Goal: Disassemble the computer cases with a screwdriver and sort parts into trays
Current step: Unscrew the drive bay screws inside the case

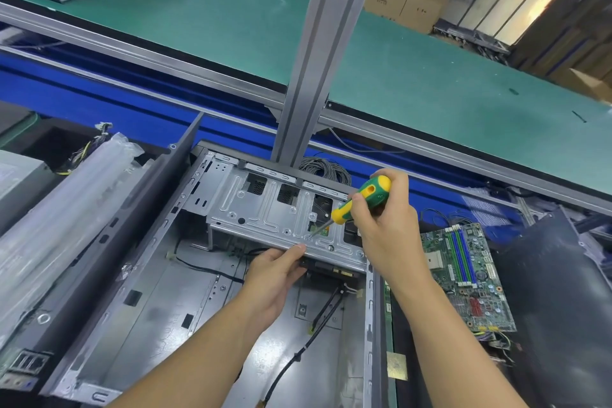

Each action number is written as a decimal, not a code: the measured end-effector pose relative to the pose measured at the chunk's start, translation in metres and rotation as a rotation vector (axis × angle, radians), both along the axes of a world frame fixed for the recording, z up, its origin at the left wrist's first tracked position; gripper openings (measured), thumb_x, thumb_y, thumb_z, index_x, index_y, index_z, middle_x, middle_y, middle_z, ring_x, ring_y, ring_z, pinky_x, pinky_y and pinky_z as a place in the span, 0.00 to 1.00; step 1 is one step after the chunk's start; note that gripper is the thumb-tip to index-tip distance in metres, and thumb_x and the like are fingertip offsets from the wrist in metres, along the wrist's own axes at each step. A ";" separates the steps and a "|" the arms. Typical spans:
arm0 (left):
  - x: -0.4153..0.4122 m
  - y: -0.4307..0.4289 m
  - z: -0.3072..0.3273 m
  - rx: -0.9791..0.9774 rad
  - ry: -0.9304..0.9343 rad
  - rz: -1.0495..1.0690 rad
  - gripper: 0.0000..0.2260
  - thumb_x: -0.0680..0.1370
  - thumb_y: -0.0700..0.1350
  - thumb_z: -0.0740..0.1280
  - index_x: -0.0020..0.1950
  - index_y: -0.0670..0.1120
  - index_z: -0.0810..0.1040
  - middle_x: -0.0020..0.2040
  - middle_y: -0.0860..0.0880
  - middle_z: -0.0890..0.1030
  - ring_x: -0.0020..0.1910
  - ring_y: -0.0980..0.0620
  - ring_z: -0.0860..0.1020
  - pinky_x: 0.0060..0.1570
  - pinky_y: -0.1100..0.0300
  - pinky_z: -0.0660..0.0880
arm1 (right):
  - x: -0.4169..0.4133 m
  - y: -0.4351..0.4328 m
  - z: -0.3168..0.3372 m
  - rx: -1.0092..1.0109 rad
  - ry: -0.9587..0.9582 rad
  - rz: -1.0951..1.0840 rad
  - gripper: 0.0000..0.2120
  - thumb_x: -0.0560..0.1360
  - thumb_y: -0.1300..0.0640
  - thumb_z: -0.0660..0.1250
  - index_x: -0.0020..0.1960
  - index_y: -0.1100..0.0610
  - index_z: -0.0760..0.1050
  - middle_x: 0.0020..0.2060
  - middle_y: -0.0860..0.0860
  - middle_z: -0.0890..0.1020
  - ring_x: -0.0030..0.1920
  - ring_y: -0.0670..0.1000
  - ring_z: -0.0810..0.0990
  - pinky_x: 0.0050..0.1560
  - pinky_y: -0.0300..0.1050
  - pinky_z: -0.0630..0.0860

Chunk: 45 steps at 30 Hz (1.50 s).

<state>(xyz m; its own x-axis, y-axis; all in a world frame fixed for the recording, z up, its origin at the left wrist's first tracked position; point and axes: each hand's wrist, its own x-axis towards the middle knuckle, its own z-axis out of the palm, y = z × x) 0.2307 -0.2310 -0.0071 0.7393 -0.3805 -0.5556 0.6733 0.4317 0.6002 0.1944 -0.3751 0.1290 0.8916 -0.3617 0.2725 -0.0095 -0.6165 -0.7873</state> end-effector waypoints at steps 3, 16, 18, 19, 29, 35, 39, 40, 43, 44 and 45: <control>0.000 0.000 0.000 0.005 0.007 0.005 0.05 0.76 0.39 0.73 0.41 0.42 0.79 0.46 0.43 0.85 0.48 0.49 0.83 0.50 0.57 0.78 | -0.001 0.001 0.000 -0.017 -0.009 0.004 0.11 0.81 0.54 0.65 0.56 0.44 0.64 0.37 0.44 0.78 0.27 0.43 0.71 0.26 0.37 0.70; 0.000 0.000 -0.001 -0.005 0.012 -0.006 0.05 0.76 0.40 0.73 0.46 0.40 0.80 0.54 0.39 0.84 0.54 0.46 0.82 0.53 0.56 0.78 | -0.002 0.003 -0.002 -0.019 -0.003 -0.019 0.12 0.81 0.54 0.66 0.56 0.43 0.64 0.35 0.42 0.78 0.27 0.43 0.72 0.26 0.36 0.69; 0.000 0.000 -0.001 -0.004 0.012 -0.010 0.05 0.76 0.40 0.73 0.47 0.40 0.80 0.55 0.38 0.84 0.55 0.45 0.82 0.53 0.56 0.78 | -0.002 0.004 0.001 -0.025 0.014 -0.014 0.12 0.81 0.54 0.66 0.56 0.44 0.64 0.35 0.46 0.78 0.27 0.43 0.72 0.26 0.37 0.70; 0.000 0.000 -0.001 -0.005 0.013 -0.011 0.05 0.76 0.40 0.73 0.48 0.39 0.80 0.55 0.38 0.84 0.56 0.45 0.82 0.53 0.56 0.77 | -0.002 0.004 0.004 -0.041 0.027 -0.002 0.11 0.81 0.53 0.66 0.56 0.44 0.64 0.34 0.47 0.77 0.27 0.44 0.71 0.26 0.37 0.69; 0.000 0.000 0.003 0.004 0.008 -0.010 0.04 0.76 0.39 0.73 0.47 0.39 0.80 0.47 0.42 0.86 0.49 0.49 0.84 0.57 0.55 0.78 | 0.029 0.029 0.045 -0.704 0.310 -0.016 0.21 0.78 0.36 0.63 0.47 0.50 0.58 0.34 0.52 0.75 0.34 0.57 0.74 0.26 0.46 0.63; 0.000 0.001 0.005 0.011 0.014 -0.017 0.04 0.76 0.39 0.73 0.47 0.39 0.80 0.47 0.43 0.86 0.50 0.49 0.83 0.54 0.56 0.78 | 0.031 0.034 0.048 -0.776 0.341 -0.044 0.26 0.75 0.27 0.50 0.47 0.51 0.59 0.31 0.48 0.74 0.29 0.52 0.72 0.25 0.45 0.62; 0.000 0.000 0.005 0.018 0.007 -0.020 0.05 0.76 0.40 0.73 0.45 0.40 0.79 0.46 0.43 0.86 0.50 0.48 0.84 0.52 0.57 0.78 | 0.033 0.034 0.050 -0.659 0.358 0.006 0.19 0.81 0.35 0.55 0.48 0.52 0.59 0.32 0.50 0.72 0.33 0.55 0.72 0.28 0.48 0.65; 0.000 0.000 0.005 0.024 0.009 -0.019 0.05 0.76 0.40 0.73 0.44 0.40 0.79 0.46 0.42 0.86 0.51 0.48 0.83 0.54 0.56 0.78 | 0.034 0.035 0.051 -0.627 0.371 0.046 0.18 0.81 0.38 0.57 0.48 0.52 0.59 0.33 0.51 0.73 0.35 0.56 0.73 0.29 0.49 0.67; 0.000 0.000 0.006 0.042 0.008 -0.010 0.06 0.76 0.39 0.73 0.44 0.39 0.78 0.48 0.41 0.85 0.53 0.46 0.82 0.56 0.54 0.78 | 0.036 0.038 0.058 -0.594 0.401 0.172 0.12 0.83 0.45 0.60 0.51 0.51 0.60 0.34 0.51 0.73 0.33 0.52 0.71 0.29 0.47 0.64; 0.001 0.001 0.008 0.042 0.000 -0.015 0.05 0.76 0.39 0.73 0.45 0.39 0.79 0.48 0.41 0.85 0.53 0.46 0.83 0.57 0.54 0.78 | 0.036 0.038 0.061 -0.616 0.435 0.207 0.10 0.83 0.46 0.59 0.52 0.51 0.61 0.36 0.51 0.74 0.34 0.51 0.70 0.30 0.47 0.64; 0.001 0.002 0.010 0.047 -0.009 -0.024 0.05 0.76 0.39 0.73 0.45 0.39 0.79 0.47 0.42 0.85 0.52 0.47 0.83 0.57 0.54 0.78 | 0.037 0.036 0.065 -0.639 0.474 0.240 0.08 0.83 0.48 0.59 0.54 0.51 0.62 0.39 0.52 0.74 0.36 0.51 0.71 0.32 0.48 0.65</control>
